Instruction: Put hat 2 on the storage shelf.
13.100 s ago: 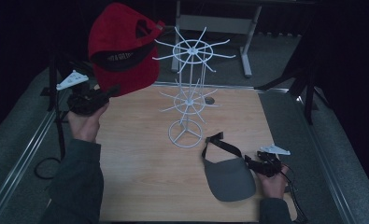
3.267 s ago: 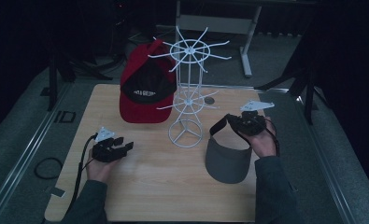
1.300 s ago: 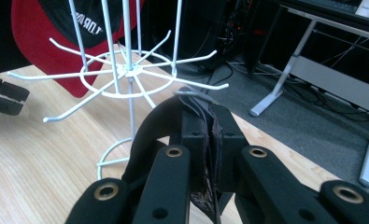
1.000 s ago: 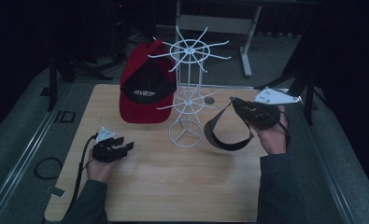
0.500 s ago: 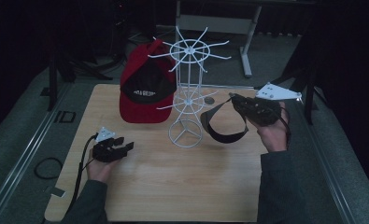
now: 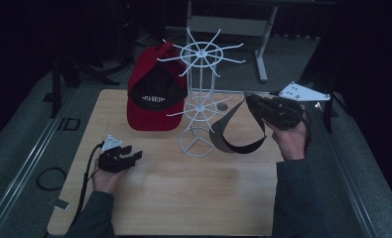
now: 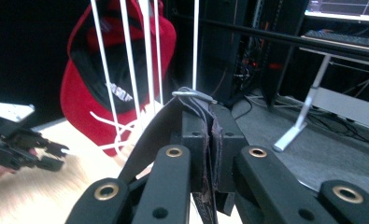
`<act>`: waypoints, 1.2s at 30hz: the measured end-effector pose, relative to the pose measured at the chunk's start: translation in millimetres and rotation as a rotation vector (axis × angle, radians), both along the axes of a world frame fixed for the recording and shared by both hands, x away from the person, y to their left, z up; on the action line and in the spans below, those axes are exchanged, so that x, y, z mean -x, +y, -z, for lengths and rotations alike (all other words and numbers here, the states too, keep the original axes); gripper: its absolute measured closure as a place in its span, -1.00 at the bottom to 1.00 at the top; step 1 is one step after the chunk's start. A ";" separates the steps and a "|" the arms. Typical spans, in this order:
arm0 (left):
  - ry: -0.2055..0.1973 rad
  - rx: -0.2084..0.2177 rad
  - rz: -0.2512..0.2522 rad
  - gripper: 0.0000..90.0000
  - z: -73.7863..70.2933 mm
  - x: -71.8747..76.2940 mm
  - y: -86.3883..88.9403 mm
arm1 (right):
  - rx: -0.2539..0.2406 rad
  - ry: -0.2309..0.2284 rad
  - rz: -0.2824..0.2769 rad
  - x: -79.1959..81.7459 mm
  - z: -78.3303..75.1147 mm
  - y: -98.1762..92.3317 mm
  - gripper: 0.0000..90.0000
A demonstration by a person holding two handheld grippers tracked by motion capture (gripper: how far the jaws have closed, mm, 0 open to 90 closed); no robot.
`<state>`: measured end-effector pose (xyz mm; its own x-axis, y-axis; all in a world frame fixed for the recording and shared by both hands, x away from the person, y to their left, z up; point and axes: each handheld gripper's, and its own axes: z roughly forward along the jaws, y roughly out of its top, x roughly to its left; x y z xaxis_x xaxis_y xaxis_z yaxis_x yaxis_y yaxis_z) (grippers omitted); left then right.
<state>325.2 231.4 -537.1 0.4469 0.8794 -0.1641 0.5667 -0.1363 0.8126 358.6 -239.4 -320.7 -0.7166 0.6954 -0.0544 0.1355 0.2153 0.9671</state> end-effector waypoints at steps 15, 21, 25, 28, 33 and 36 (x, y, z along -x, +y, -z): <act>0.000 0.001 0.001 0.05 0.0 -0.9 0.2 | -0.066 -0.024 -0.020 2.0 -20.6 -3.4 0.91; -0.001 0.001 0.001 0.05 -0.2 -0.7 0.1 | -0.074 -0.039 -0.025 3.2 -28.8 -3.9 0.91; -0.001 0.000 0.002 0.05 -0.2 -0.3 0.1 | -0.088 -0.048 -0.033 3.7 -34.9 -4.1 0.91; -0.002 0.002 0.001 0.05 -0.5 0.2 -0.1 | -0.099 -0.052 -0.036 3.4 -39.8 -3.9 0.91; -0.002 0.001 0.001 0.05 -0.7 0.1 0.6 | -0.112 -0.068 -0.040 2.8 -50.3 -3.2 0.91; -0.002 0.002 0.001 0.05 -0.5 0.0 0.4 | -0.116 -0.082 -0.041 2.6 -58.6 -2.5 0.91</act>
<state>325.3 231.8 -536.6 0.4480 0.8786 -0.1652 0.5646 -0.1348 0.8143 356.0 -241.8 -262.1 -0.7407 0.6710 -0.0350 0.0485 0.1053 0.9933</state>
